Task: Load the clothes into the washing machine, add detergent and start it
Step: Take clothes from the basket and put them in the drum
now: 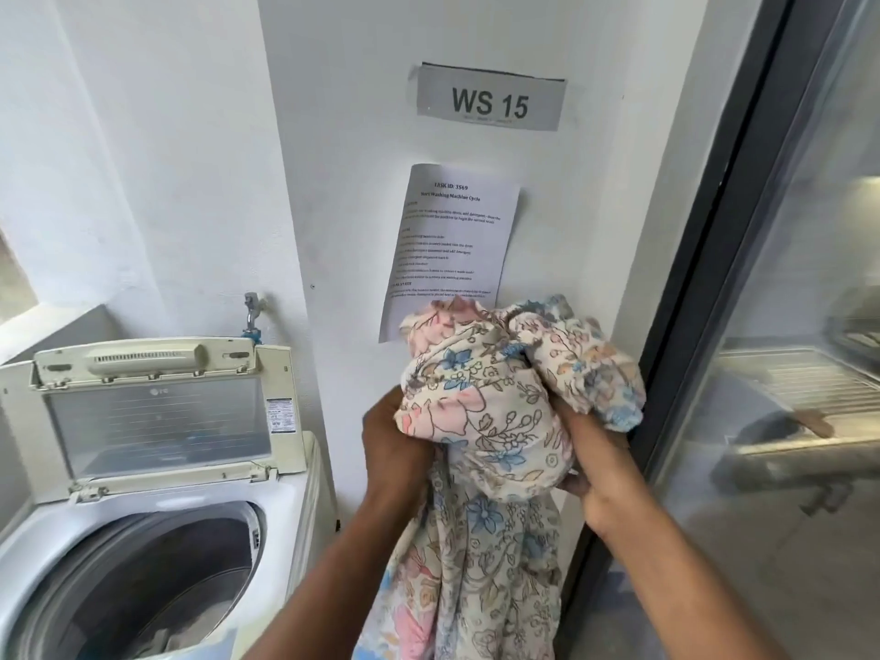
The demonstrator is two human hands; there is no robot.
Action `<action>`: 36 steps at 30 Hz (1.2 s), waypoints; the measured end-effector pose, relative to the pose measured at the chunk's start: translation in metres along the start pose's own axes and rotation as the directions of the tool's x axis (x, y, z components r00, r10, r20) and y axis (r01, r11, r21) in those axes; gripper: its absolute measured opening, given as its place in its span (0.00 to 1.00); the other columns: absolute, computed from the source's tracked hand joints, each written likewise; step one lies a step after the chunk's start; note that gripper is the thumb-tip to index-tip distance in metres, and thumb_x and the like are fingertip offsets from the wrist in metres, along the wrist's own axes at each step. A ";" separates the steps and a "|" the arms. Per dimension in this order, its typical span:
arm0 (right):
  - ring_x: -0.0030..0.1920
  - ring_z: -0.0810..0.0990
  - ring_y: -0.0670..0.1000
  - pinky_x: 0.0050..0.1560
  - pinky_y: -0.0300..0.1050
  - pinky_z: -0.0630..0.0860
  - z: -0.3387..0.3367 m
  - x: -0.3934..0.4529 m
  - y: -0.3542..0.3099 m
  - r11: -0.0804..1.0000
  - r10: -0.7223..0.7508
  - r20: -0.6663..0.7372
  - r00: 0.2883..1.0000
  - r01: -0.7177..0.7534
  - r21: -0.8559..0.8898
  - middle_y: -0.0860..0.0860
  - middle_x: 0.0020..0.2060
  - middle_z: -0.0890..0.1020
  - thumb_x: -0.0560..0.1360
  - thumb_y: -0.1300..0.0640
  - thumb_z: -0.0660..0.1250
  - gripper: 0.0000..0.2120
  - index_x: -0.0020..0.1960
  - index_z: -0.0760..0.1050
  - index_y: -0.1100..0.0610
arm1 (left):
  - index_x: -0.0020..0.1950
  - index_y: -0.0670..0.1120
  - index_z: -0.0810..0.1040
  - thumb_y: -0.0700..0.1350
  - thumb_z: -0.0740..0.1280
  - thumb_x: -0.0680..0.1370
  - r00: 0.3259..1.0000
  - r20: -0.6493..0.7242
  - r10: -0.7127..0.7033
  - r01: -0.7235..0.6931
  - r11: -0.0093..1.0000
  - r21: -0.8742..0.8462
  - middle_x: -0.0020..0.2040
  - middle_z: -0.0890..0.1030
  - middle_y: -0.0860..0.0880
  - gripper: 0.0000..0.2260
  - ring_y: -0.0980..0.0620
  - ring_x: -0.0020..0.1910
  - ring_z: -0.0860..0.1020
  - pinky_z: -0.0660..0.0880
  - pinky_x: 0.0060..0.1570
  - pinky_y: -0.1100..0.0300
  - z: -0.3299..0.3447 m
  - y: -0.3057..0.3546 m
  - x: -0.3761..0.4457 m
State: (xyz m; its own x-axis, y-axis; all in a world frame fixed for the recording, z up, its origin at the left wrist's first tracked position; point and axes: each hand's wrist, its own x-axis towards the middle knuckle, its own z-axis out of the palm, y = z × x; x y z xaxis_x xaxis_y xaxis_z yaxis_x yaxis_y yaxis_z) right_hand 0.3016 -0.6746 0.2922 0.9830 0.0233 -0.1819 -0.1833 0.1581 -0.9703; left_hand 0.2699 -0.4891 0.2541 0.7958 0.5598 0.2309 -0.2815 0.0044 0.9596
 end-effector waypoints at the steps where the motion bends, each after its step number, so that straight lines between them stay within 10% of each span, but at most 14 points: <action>1: 0.54 0.85 0.51 0.52 0.55 0.84 -0.006 0.000 0.007 0.993 -0.087 -0.061 0.994 0.082 -0.084 0.49 0.56 0.86 0.76 0.49 0.75 0.16 0.63 0.77 0.44 | 0.52 0.47 0.88 0.35 0.73 0.74 1.000 -0.015 -0.008 0.008 1.000 -0.029 0.49 0.90 0.46 0.11 0.41 0.53 0.87 0.84 0.54 0.36 0.000 0.007 0.004; 6: 0.76 0.70 0.53 0.73 0.61 0.71 -0.021 -0.008 0.024 0.747 -0.608 0.009 0.794 0.575 -0.333 0.53 0.80 0.64 0.66 0.41 0.75 0.58 0.84 0.42 0.42 | 0.47 0.45 0.87 0.40 0.72 0.69 0.998 -0.070 0.000 -0.003 0.999 -0.049 0.44 0.89 0.42 0.09 0.37 0.49 0.87 0.82 0.49 0.30 0.011 0.044 0.021; 9: 0.83 0.55 0.50 0.80 0.63 0.59 -0.011 -0.021 0.020 0.552 -0.631 0.290 0.720 0.679 -0.484 0.46 0.84 0.53 0.66 0.28 0.72 0.58 0.84 0.41 0.40 | 0.48 0.46 0.86 0.39 0.71 0.69 0.998 -0.052 0.023 -0.022 1.000 0.011 0.43 0.89 0.44 0.10 0.40 0.47 0.88 0.85 0.47 0.34 0.026 0.060 0.025; 12: 0.80 0.63 0.52 0.77 0.59 0.68 0.001 -0.018 0.027 0.569 -0.585 0.280 0.761 0.631 -0.527 0.46 0.80 0.65 0.59 0.25 0.78 0.63 0.84 0.52 0.44 | 0.53 0.50 0.86 0.36 0.68 0.69 0.993 0.026 0.119 -0.121 0.987 0.110 0.47 0.89 0.49 0.16 0.45 0.49 0.88 0.85 0.50 0.40 0.044 0.072 0.021; 16: 0.69 0.78 0.47 0.66 0.55 0.78 0.013 -0.008 0.039 0.702 -0.602 0.065 0.796 0.567 -0.430 0.41 0.66 0.81 0.59 0.28 0.79 0.47 0.73 0.73 0.44 | 0.62 0.51 0.84 0.39 0.69 0.72 0.947 0.224 0.230 -0.278 0.936 0.215 0.53 0.89 0.53 0.20 0.57 0.52 0.87 0.85 0.55 0.49 0.065 0.087 0.001; 24: 0.54 0.87 0.47 0.55 0.60 0.85 0.014 0.011 0.030 0.896 -0.442 -0.224 0.868 0.421 -0.138 0.45 0.54 0.88 0.57 0.38 0.80 0.37 0.64 0.81 0.48 | 0.78 0.50 0.72 0.42 0.79 0.75 0.832 0.498 0.244 -0.397 0.889 0.228 0.70 0.81 0.52 0.33 0.60 0.68 0.78 0.75 0.69 0.62 0.048 0.083 0.001; 29: 0.51 0.89 0.53 0.52 0.66 0.85 0.017 0.015 0.014 0.945 -0.283 -0.250 0.926 0.314 0.093 0.48 0.50 0.89 0.62 0.52 0.84 0.25 0.57 0.84 0.50 | 0.83 0.49 0.62 0.47 0.82 0.72 0.790 0.529 0.309 -0.512 0.807 0.295 0.78 0.72 0.53 0.44 0.58 0.77 0.70 0.71 0.75 0.51 0.026 0.060 -0.013; 36: 0.51 0.89 0.56 0.46 0.56 0.87 0.003 -0.003 -0.036 0.877 -0.139 -0.087 0.987 0.163 0.451 0.55 0.51 0.89 0.71 0.58 0.81 0.21 0.61 0.80 0.60 | 0.84 0.59 0.46 0.62 0.78 0.67 0.935 0.352 0.034 -0.255 0.755 0.604 0.79 0.68 0.56 0.55 0.50 0.76 0.71 0.72 0.73 0.42 -0.007 -0.032 -0.041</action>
State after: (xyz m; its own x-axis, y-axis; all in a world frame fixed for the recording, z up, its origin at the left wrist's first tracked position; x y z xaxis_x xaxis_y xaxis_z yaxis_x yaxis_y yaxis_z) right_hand 0.3048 -0.6772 0.3279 0.9947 -0.0845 -0.0585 0.0024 0.5879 -0.8089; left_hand 0.2423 -0.5068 0.2131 0.9236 0.2322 0.3049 -0.0910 -0.6400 0.7630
